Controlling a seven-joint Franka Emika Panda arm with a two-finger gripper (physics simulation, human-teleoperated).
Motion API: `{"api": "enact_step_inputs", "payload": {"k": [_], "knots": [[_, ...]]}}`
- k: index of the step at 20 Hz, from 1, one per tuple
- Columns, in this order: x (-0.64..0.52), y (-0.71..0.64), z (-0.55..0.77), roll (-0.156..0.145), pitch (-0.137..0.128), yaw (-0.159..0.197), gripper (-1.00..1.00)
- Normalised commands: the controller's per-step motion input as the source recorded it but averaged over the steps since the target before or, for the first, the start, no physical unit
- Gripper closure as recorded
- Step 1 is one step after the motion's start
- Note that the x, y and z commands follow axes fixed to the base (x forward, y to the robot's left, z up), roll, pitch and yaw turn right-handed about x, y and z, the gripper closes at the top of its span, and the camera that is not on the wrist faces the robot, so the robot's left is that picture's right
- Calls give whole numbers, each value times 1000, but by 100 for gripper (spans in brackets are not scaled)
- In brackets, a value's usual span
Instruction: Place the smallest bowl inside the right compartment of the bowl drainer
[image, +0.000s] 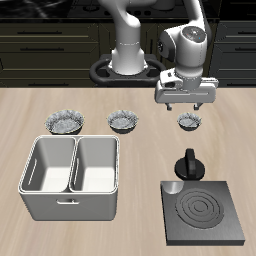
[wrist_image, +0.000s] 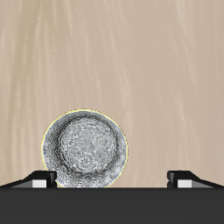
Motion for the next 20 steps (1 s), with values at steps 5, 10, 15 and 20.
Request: {"api": "enact_step_inputs", "payload": {"k": [5, 10, 15, 20], "knots": [[-80, -69, -300, -5, 16, -17, -100], [-63, -128, -312, -12, 11, -5, -100], [-57, -46, -359, -3, 40, -14, -100], [-70, 43, -390, 75, 65, -8, -100]]}}
